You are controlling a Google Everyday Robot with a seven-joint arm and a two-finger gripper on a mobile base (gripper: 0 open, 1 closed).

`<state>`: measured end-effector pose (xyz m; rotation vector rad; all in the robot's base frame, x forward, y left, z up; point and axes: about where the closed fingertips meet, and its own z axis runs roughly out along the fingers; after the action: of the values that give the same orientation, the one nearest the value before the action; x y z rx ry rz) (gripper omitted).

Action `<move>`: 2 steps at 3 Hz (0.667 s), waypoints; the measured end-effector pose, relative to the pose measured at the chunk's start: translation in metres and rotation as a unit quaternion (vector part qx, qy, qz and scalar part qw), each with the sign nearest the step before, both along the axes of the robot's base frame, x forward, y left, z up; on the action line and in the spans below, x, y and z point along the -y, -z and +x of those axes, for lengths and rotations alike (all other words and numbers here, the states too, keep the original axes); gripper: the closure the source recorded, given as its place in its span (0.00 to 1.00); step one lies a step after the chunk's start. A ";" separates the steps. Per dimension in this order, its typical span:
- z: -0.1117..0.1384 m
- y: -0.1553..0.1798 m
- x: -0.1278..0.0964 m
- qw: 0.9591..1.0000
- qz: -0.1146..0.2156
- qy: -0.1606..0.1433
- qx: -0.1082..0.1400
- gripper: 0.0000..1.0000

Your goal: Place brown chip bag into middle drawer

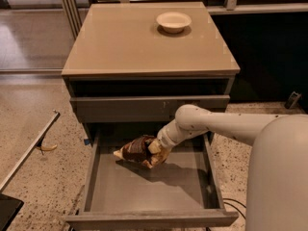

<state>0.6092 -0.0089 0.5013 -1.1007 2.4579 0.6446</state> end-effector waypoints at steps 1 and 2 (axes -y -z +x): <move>0.010 0.023 -0.013 0.999 -0.005 -0.028 -0.015 0.82; 0.013 0.036 -0.021 0.998 -0.014 -0.058 -0.026 0.59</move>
Offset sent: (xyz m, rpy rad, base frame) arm 0.0193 0.0261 -0.0484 -0.0492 0.0717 0.1822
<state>0.6224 0.0119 0.4651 -1.2593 2.4673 0.6832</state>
